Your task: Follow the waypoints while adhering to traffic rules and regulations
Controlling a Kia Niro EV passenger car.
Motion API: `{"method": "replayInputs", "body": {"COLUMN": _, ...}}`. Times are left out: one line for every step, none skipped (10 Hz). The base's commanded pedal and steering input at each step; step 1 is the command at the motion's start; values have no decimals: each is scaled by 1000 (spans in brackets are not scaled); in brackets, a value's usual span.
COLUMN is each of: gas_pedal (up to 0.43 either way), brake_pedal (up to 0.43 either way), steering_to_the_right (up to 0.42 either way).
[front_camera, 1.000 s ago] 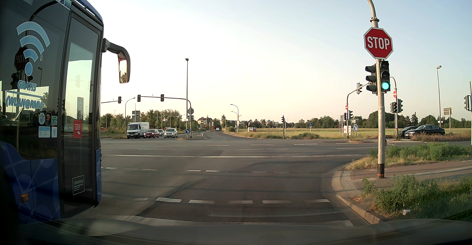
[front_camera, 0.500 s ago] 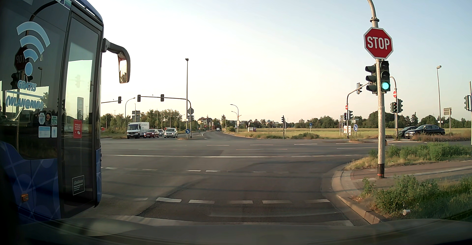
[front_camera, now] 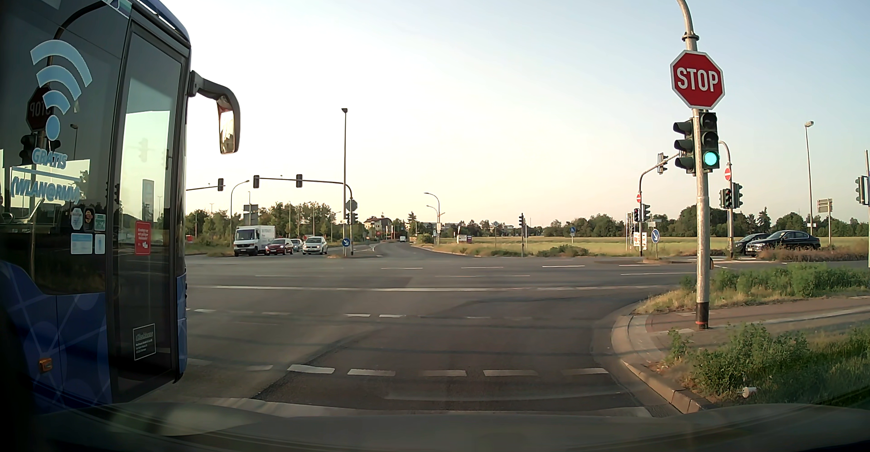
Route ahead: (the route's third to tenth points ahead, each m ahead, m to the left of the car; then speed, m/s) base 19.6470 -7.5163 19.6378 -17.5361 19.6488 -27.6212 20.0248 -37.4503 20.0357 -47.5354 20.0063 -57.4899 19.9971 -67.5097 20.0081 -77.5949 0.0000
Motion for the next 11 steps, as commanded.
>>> {"method": "replayInputs", "body": {"gas_pedal": 0, "brake_pedal": 12, "steering_to_the_right": 4}}
{"method": "replayInputs", "body": {"gas_pedal": 0, "brake_pedal": 12, "steering_to_the_right": 4}}
{"method": "replayInputs", "body": {"gas_pedal": 0, "brake_pedal": 12, "steering_to_the_right": 3}}
{"method": "replayInputs", "body": {"gas_pedal": 20, "brake_pedal": 12, "steering_to_the_right": 4}}
{"method": "replayInputs", "body": {"gas_pedal": 39, "brake_pedal": 12, "steering_to_the_right": 4}}
{"method": "replayInputs", "body": {"gas_pedal": 59, "brake_pedal": 12, "steering_to_the_right": 4}}
{"method": "replayInputs", "body": {"gas_pedal": 98, "brake_pedal": 12, "steering_to_the_right": 4}}
{"method": "replayInputs", "body": {"gas_pedal": 110, "brake_pedal": 12, "steering_to_the_right": 4}}
{"method": "replayInputs", "body": {"gas_pedal": 118, "brake_pedal": 12, "steering_to_the_right": 4}}
{"method": "replayInputs", "body": {"gas_pedal": 138, "brake_pedal": 18, "steering_to_the_right": 4}}
{"method": "replayInputs", "body": {"gas_pedal": 150, "brake_pedal": 18, "steering_to_the_right": 4}}
